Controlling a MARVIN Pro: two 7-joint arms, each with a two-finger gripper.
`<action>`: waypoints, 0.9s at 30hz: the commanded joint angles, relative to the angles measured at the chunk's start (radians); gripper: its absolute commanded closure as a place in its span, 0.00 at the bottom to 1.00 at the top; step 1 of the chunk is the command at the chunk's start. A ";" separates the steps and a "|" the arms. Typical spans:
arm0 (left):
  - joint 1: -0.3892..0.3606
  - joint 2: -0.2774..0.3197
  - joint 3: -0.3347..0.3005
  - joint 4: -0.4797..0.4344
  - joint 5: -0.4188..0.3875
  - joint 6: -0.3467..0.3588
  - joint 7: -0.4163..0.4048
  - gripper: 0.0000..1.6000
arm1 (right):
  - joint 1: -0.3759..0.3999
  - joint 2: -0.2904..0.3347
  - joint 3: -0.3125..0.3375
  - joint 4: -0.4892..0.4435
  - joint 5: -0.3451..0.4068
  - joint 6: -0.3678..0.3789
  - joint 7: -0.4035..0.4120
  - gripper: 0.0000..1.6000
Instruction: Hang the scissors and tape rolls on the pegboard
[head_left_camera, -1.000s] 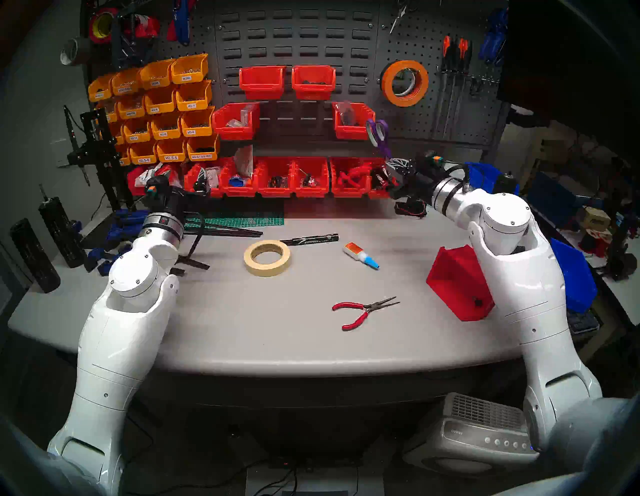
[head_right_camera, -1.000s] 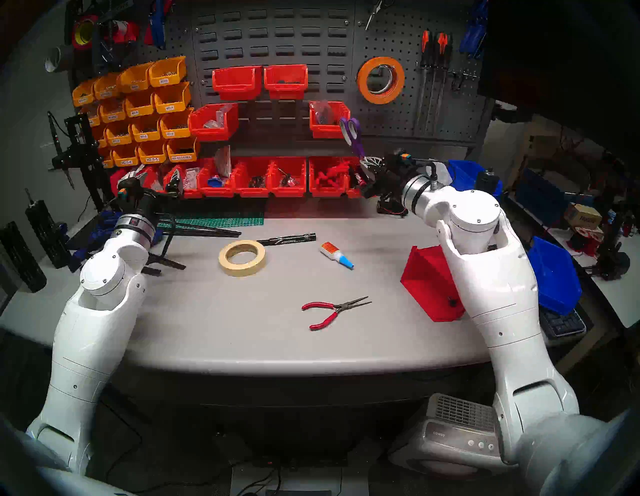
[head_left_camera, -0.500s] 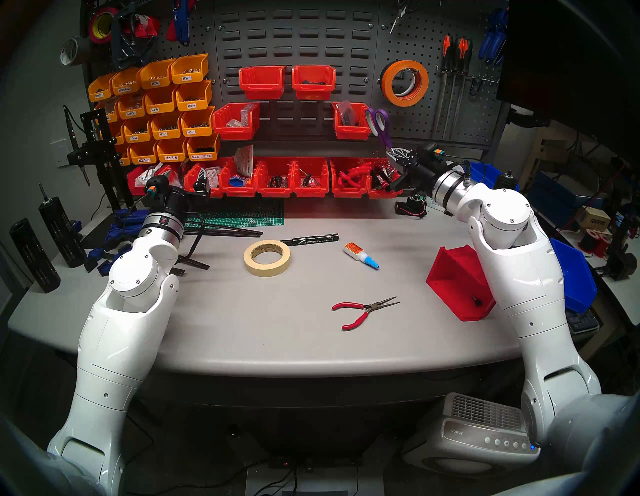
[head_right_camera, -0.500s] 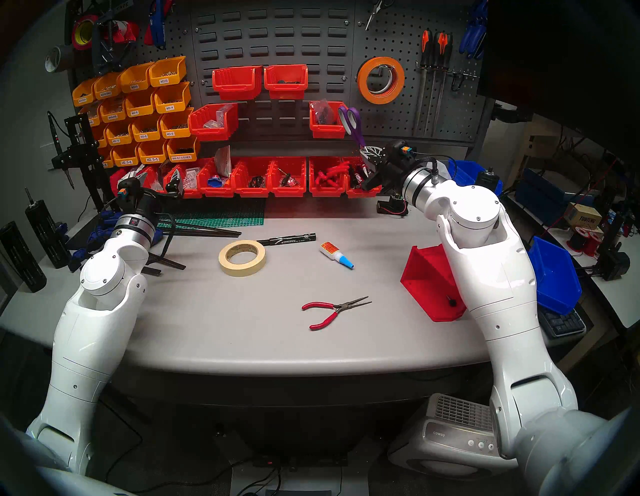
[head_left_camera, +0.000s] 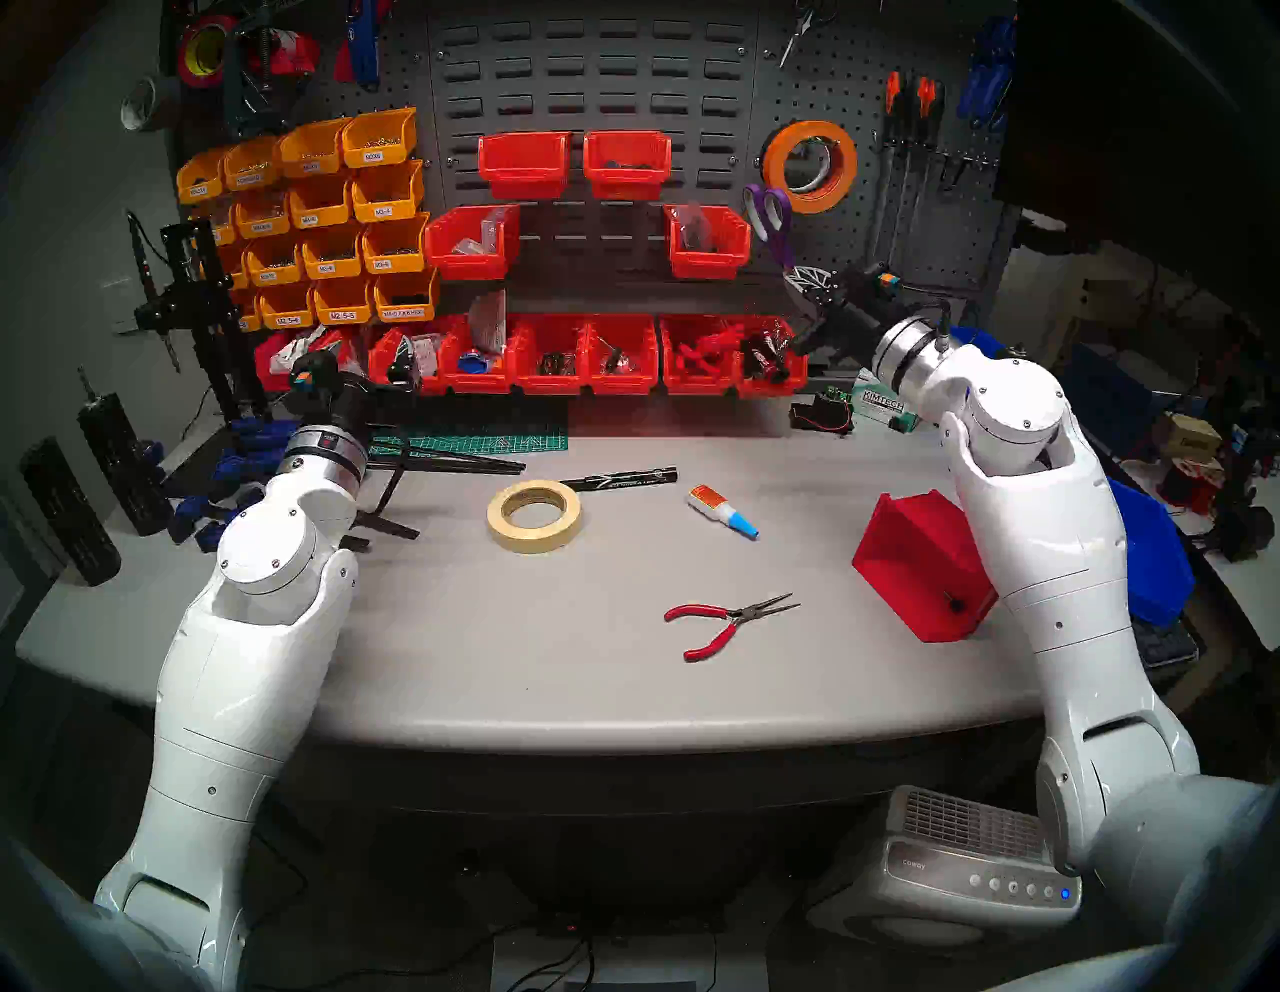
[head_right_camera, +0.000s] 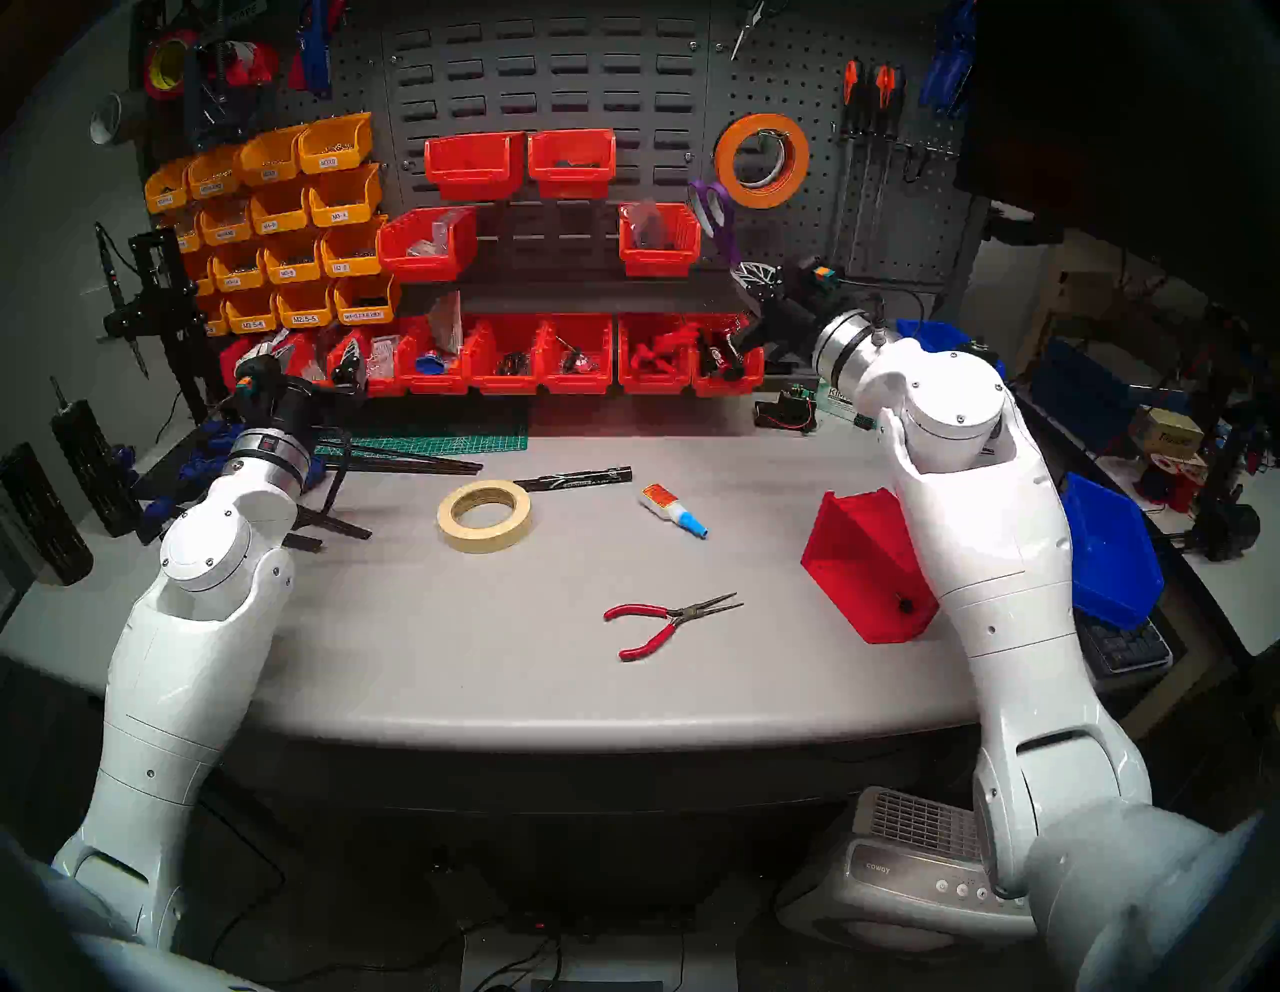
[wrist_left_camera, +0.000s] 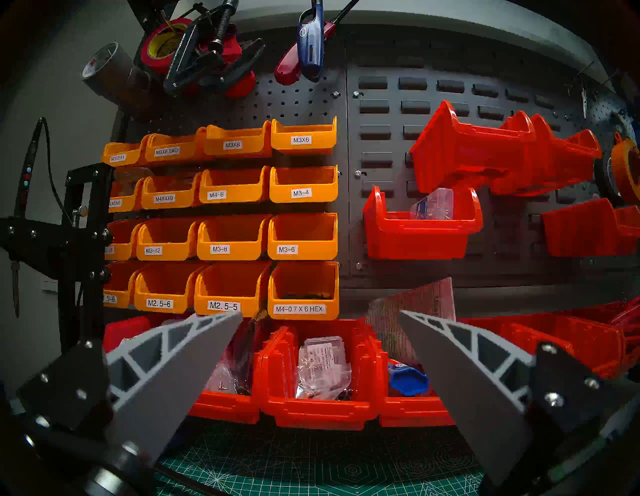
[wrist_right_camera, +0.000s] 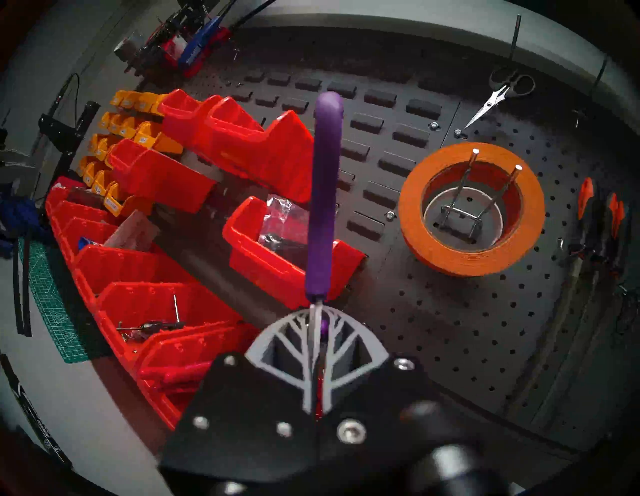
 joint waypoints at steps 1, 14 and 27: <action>-0.029 0.002 -0.013 -0.028 -0.002 -0.012 0.002 0.00 | 0.088 -0.001 0.030 0.002 0.007 -0.039 -0.007 1.00; -0.030 0.002 -0.013 -0.029 -0.002 -0.012 0.002 0.00 | 0.125 -0.004 0.040 0.038 0.007 -0.065 -0.005 1.00; -0.030 0.001 -0.013 -0.029 -0.002 -0.012 0.002 0.00 | 0.135 -0.015 0.056 0.068 0.024 -0.083 -0.010 1.00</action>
